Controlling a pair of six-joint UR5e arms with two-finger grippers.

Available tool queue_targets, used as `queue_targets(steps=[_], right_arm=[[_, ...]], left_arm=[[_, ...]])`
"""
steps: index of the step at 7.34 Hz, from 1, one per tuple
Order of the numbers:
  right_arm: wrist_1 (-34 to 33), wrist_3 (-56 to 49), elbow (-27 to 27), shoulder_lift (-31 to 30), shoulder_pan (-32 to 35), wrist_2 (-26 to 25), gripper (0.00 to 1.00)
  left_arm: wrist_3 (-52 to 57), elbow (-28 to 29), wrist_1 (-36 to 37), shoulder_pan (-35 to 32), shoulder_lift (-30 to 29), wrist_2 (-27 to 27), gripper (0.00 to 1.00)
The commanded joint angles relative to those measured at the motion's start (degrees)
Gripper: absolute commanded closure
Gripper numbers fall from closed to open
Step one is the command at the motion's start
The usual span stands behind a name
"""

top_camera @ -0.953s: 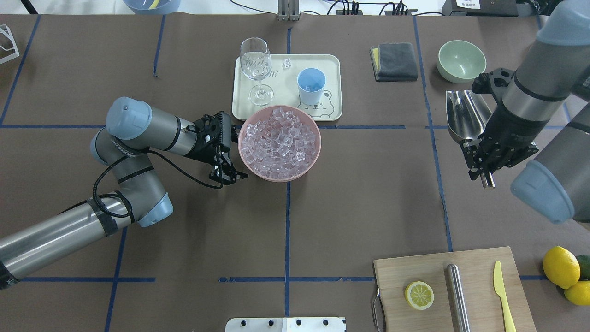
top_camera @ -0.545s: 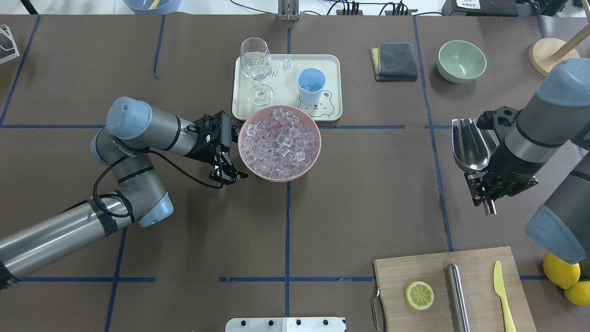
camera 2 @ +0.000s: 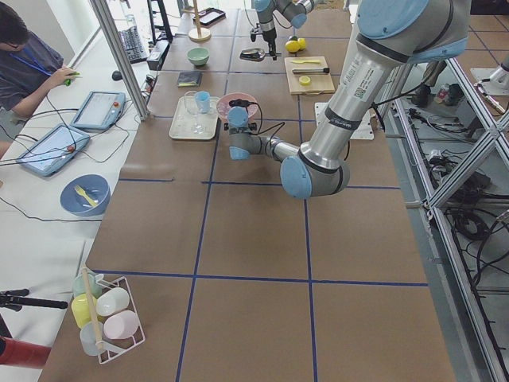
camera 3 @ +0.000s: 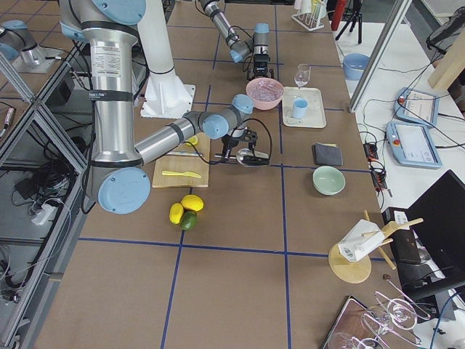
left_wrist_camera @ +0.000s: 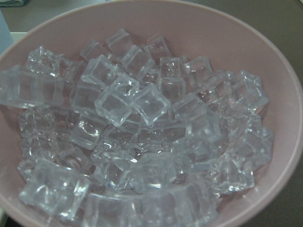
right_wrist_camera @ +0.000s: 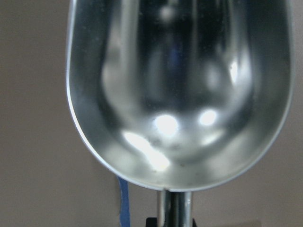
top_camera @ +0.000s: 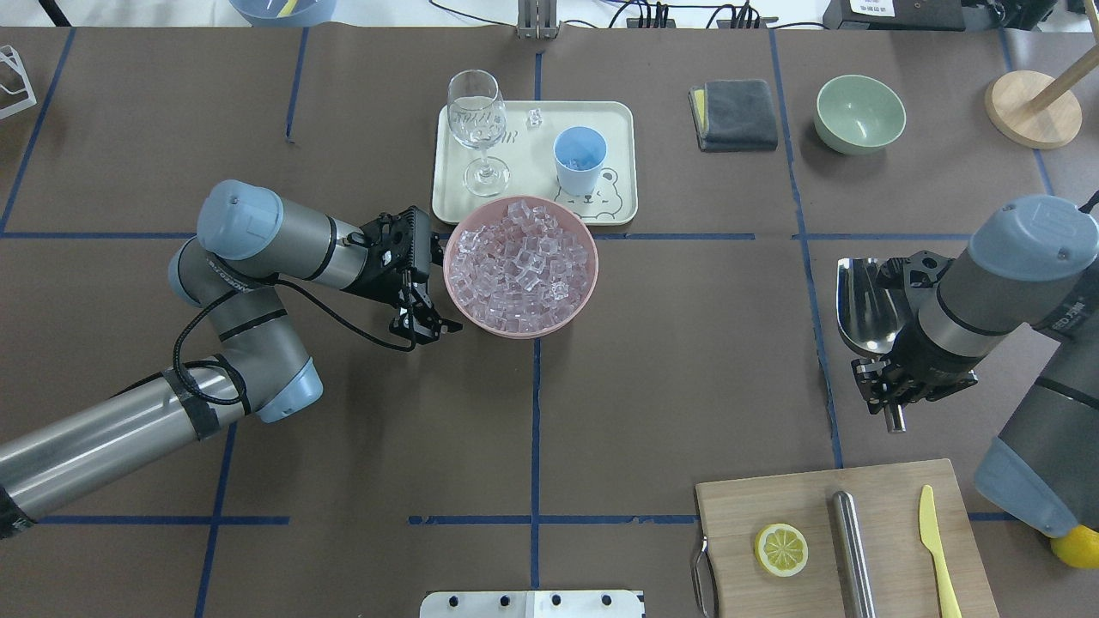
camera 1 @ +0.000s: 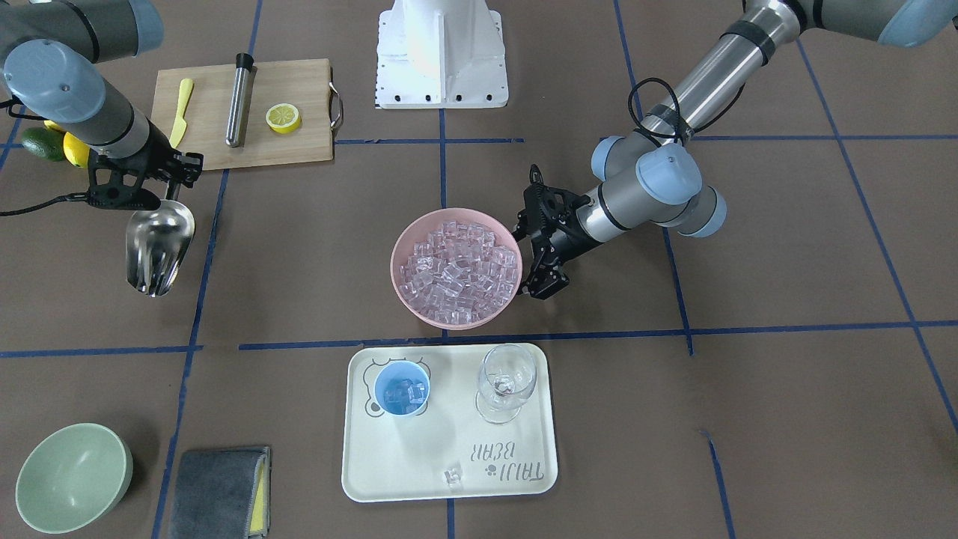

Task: Put ice in cup with scoop
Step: 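Lower the scoop onto the table, open the right gripper and withdraw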

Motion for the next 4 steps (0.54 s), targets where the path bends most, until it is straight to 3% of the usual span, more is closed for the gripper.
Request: queue_targets(steps=[1,4], right_arm=[[1.25,1.98,-1.84,-0.03,-1.67,-0.25,1.00],[1.34,1.56,-2.01,0.23,-2.99,-0.25,1.00]], left_arm=[[0.00,0.00,0.00,0.00,0.00,0.00,0.01],[0.00,0.00,0.00,0.00,0.00,0.00,0.01]])
